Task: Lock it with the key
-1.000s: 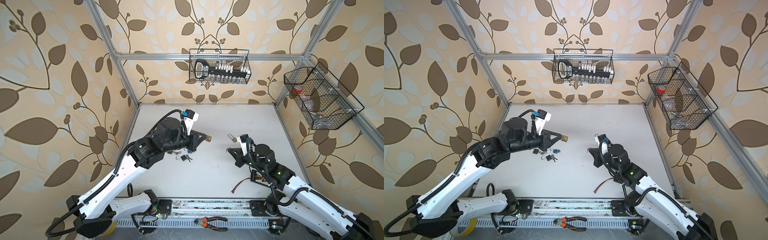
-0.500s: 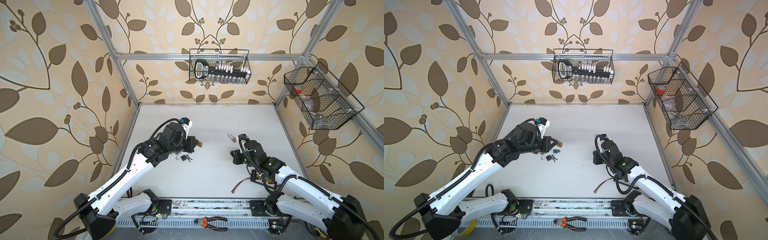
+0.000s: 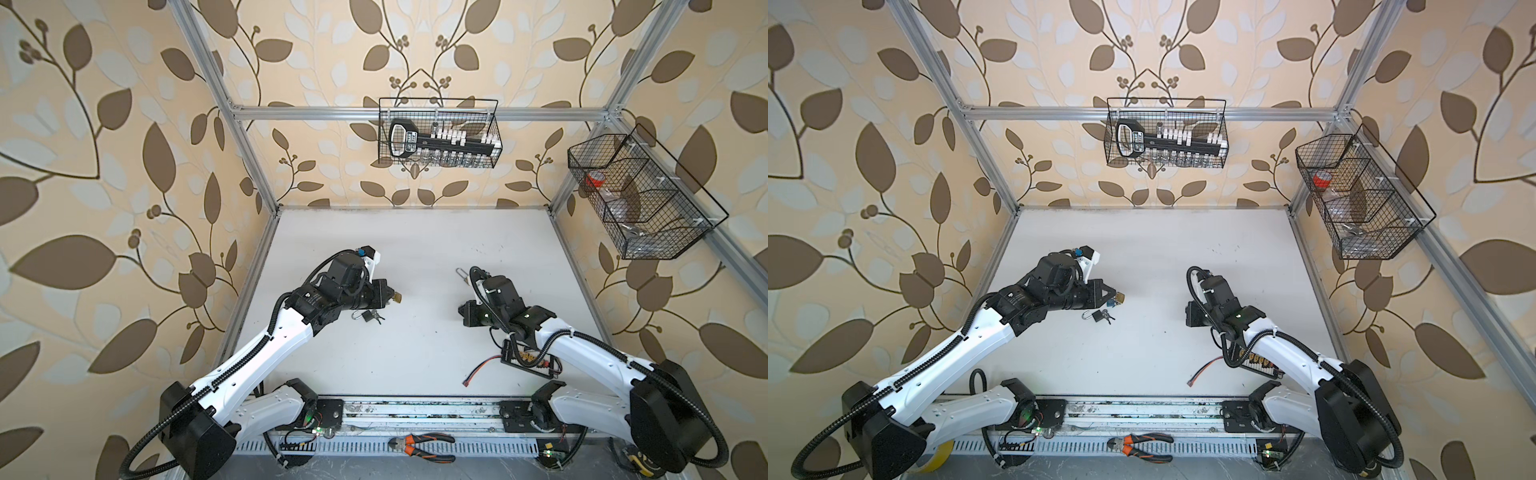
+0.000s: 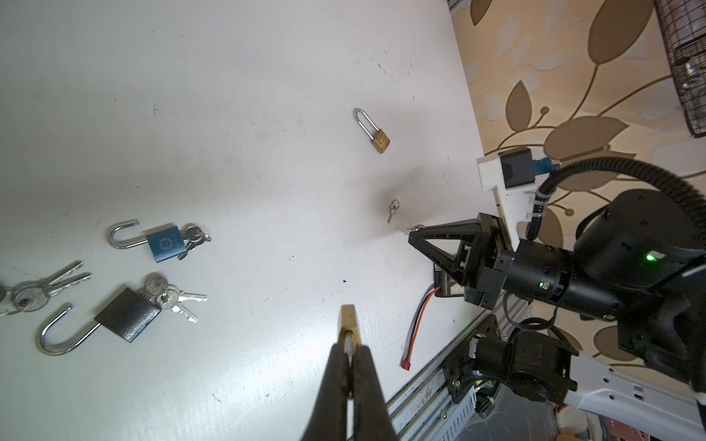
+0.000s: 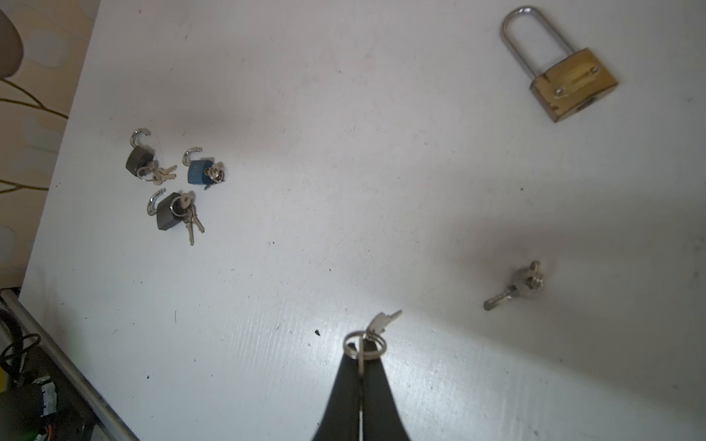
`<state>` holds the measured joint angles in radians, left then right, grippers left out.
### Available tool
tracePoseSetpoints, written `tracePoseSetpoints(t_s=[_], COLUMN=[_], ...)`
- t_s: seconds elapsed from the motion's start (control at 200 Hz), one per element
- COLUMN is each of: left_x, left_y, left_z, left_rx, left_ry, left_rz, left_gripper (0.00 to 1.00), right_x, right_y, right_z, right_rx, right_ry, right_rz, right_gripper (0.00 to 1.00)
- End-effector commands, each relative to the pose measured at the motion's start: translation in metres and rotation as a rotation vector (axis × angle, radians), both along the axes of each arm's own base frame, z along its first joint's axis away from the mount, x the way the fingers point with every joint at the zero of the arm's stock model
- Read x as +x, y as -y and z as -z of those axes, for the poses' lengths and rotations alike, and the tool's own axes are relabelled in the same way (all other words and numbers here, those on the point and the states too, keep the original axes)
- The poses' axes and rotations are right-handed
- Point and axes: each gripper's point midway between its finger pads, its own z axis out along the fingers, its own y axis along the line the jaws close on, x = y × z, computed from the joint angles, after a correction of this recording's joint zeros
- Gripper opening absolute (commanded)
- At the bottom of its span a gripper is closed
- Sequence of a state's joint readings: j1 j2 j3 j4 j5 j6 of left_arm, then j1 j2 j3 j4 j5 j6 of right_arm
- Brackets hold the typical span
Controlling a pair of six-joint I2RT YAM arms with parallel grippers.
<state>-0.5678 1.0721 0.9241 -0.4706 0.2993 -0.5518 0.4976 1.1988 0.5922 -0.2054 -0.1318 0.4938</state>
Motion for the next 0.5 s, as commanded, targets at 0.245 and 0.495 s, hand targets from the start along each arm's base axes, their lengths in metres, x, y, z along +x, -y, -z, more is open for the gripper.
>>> tracePoseSetpoints(t_s=[0.245,0.495], left_x=[0.0,-0.001], left_y=[-0.011,-0.011], left_z=[-0.011,-0.016], left_rx=[-0.052,-0.038], left_ry=[0.094,0.11], left_rz=[-0.059,-0.044], left_gripper=[0.0,0.0], right_x=[-0.004,0.009], right_y=[-0.031,-0.023], right_z=[0.01,0.031], right_rx=[0.006,-0.11], right_ry=[-0.086,-0.16], right_rz=[-0.14,-0.099], right_gripper=[0.0,0.0])
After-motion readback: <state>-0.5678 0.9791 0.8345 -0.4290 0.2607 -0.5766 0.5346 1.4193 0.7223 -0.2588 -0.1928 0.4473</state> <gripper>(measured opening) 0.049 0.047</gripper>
